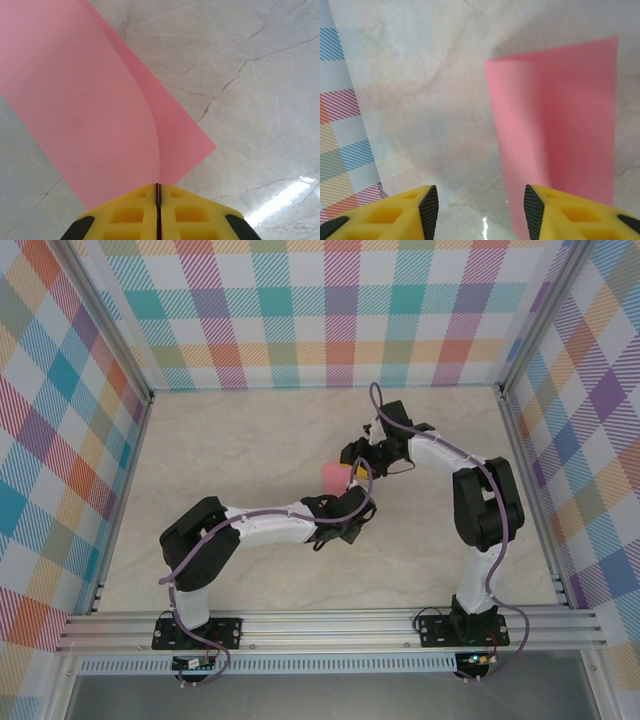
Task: Fold a paper plane with a square sheet of paper (fold left side to right side)
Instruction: Fold the triangle a second time at the center of the table.
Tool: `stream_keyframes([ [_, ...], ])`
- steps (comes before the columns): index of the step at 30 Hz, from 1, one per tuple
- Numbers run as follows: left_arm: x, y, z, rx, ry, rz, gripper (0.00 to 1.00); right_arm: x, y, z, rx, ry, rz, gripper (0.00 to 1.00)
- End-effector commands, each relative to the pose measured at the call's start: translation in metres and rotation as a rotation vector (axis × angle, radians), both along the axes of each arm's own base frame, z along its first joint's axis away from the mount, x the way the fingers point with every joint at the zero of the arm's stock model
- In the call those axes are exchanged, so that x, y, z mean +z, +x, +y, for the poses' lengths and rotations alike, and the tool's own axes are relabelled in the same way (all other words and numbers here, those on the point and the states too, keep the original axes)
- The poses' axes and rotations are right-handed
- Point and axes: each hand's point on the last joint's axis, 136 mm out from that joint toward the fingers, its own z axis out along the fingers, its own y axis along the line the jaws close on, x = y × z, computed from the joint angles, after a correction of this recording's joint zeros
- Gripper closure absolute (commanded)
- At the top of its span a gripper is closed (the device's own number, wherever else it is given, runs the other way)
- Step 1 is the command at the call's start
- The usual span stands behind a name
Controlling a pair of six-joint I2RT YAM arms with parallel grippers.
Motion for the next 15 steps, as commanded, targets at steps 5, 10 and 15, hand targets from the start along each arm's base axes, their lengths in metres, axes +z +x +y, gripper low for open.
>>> stream_keyframes([
  [5,0.025,-0.005,-0.012,-0.015,-0.108,0.0,0.99,0.04,0.011,-0.049,-0.061,-0.078,-0.126,0.42],
  [10,0.026,-0.002,-0.009,0.002,-0.152,0.046,1.0,0.028,-0.019,-0.064,-0.057,-0.063,-0.136,0.48],
  [15,0.024,0.003,0.001,0.04,-0.202,0.098,1.0,-0.011,-0.061,-0.045,-0.035,0.059,-0.045,0.72],
])
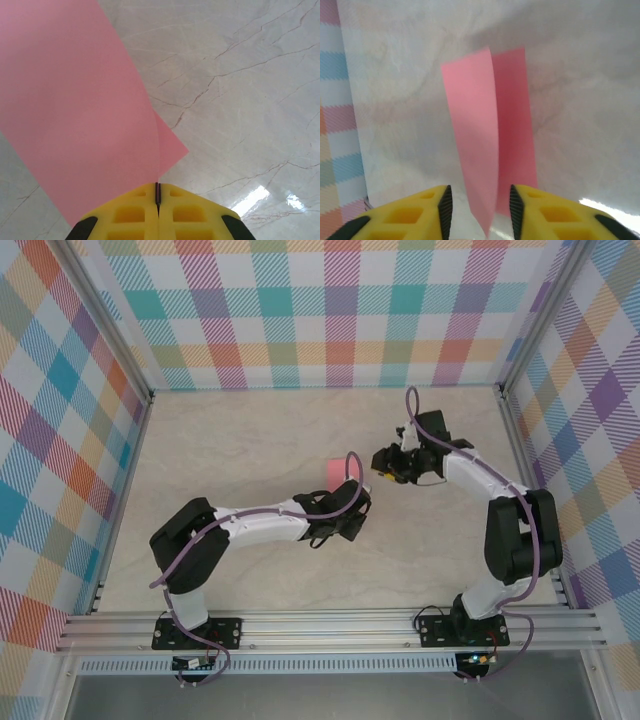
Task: Fold a paper plane with a square sheet of paper (fold left side to right side)
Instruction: Fold the triangle a second time at the center of the table.
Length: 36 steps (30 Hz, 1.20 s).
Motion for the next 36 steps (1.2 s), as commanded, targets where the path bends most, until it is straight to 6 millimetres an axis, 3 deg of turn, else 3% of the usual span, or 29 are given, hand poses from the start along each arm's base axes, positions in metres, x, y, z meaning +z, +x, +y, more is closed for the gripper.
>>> stream_keyframes([
  [1,0.01,0.003,0.006,0.035,-0.084,0.041,1.0,-0.024,-0.023,0.022,0.052,0.079,0.048,0.77],
  [5,0.009,0.006,0.015,0.059,-0.118,0.075,1.0,-0.049,-0.042,0.034,0.081,0.056,0.09,0.91],
  [15,0.007,0.014,0.029,0.095,-0.176,0.131,1.0,-0.088,-0.061,0.038,0.089,-0.036,0.198,0.94],
  [27,0.001,0.024,0.048,0.118,-0.135,0.153,1.0,-0.11,-0.074,0.024,0.112,-0.175,0.264,0.93],
  [36,-0.006,0.03,0.06,0.137,-0.08,0.179,0.98,-0.119,-0.08,0.027,0.146,-0.211,0.284,0.93],
])
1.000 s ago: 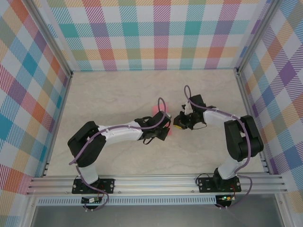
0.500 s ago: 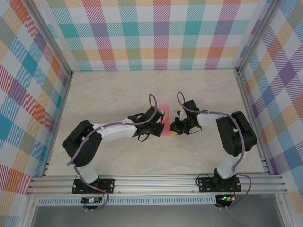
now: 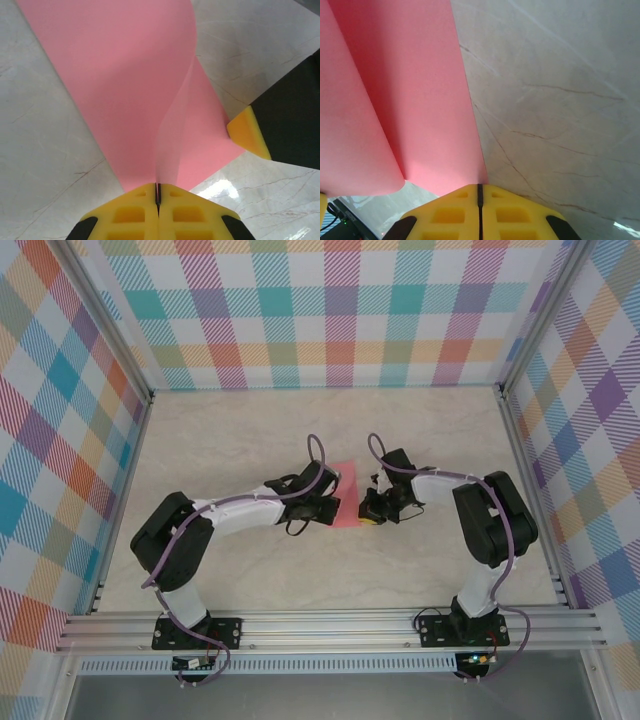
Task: Fold a paper plane with a square sheet of paper (fold left side to right side)
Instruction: Fold the triangle a second time at the center of the table.
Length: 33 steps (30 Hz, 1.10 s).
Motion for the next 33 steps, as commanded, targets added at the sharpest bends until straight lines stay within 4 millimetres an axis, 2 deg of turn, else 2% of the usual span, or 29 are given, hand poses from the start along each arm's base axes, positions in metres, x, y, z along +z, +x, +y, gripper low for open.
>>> stream_keyframes([
  [1,0.002,0.007,0.009,0.005,0.04,0.015,0.98,-0.019,-0.013,-0.006,0.04,-0.083,0.043,0.93],
  [23,-0.019,0.029,0.01,0.029,0.08,0.03,0.98,-0.017,-0.016,-0.002,0.071,-0.095,0.044,0.92],
  [33,-0.019,0.038,0.011,0.044,0.076,0.025,0.98,-0.019,-0.017,-0.005,0.073,-0.12,0.047,0.92],
])
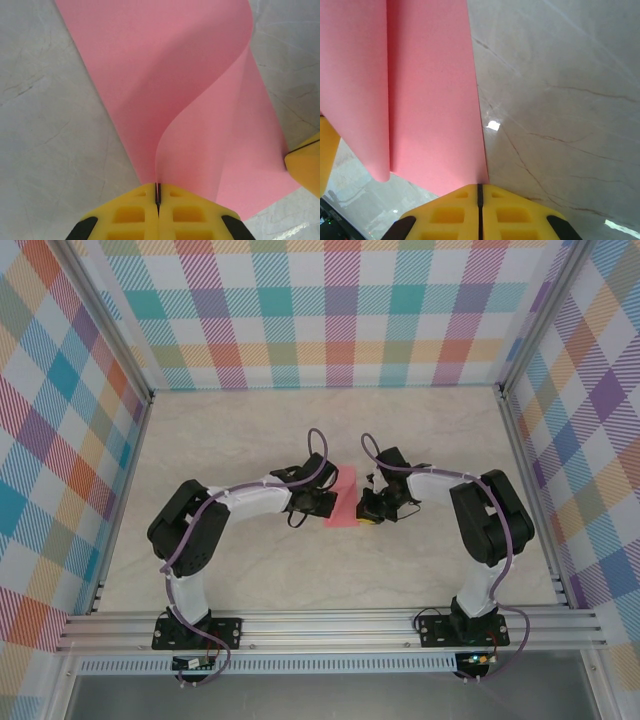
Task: Fold a paper plane with a square sheet of paper (fold left side to right side)
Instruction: Fold the triangle a second time at the center of the table.
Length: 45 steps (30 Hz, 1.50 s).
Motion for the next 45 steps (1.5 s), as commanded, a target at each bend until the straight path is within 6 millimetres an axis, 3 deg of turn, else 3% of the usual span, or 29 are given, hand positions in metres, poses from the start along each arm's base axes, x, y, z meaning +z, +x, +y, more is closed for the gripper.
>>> stream_keyframes([
  [1,0.004,0.013,0.001,0.006,0.005,-0.023,0.98,-0.019,-0.016,-0.009,0.028,-0.079,0.057,0.92],
  [17,-0.008,0.015,0.006,0.017,0.04,-0.015,0.98,-0.018,-0.016,-0.009,0.032,-0.087,0.055,0.92],
  [45,-0.012,0.022,0.005,0.021,0.047,-0.021,0.98,-0.02,-0.018,-0.01,0.039,-0.095,0.06,0.92],
])
